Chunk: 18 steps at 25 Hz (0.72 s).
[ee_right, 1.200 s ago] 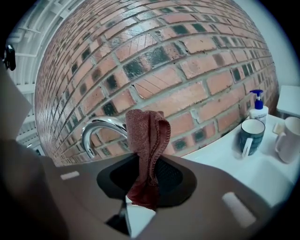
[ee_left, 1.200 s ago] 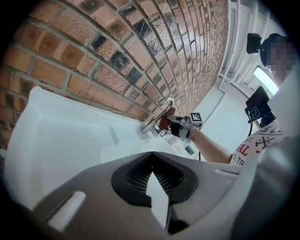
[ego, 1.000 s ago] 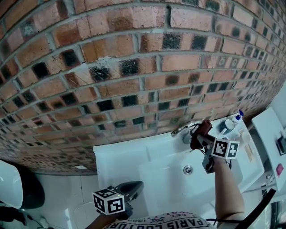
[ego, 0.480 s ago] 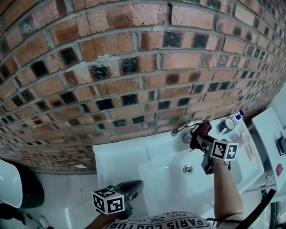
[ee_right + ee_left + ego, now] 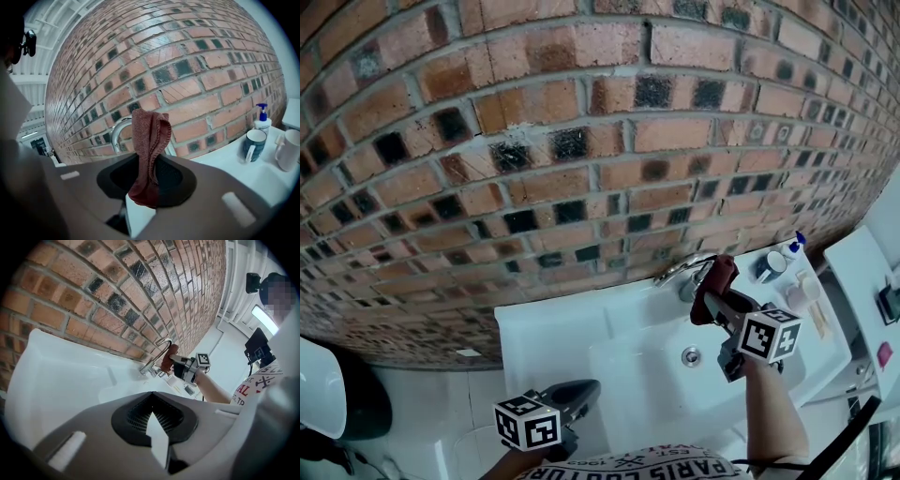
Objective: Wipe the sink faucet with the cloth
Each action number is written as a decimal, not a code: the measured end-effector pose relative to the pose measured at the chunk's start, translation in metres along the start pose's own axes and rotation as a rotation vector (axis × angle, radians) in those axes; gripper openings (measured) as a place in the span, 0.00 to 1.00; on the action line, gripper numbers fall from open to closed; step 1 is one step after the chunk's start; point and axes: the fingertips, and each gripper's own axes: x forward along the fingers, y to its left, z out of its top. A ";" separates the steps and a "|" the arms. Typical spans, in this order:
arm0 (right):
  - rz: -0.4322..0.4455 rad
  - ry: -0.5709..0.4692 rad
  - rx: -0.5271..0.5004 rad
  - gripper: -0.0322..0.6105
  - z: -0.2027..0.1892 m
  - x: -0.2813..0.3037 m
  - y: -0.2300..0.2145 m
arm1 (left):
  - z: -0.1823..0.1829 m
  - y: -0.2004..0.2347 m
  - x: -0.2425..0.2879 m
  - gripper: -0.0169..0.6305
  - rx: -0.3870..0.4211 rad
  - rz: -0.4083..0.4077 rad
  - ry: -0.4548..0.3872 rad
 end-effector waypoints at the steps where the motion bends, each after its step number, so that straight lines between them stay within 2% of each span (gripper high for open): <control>1: 0.007 0.005 -0.014 0.20 -0.001 0.001 0.005 | 0.000 0.000 -0.001 0.04 0.000 0.000 -0.001; 7: 0.021 0.049 -0.047 0.20 -0.008 0.019 0.014 | 0.000 0.002 -0.005 0.03 -0.005 0.004 -0.009; 18: -0.024 0.171 -0.045 0.20 -0.030 0.059 -0.012 | 0.001 0.013 -0.005 0.04 -0.025 0.009 -0.015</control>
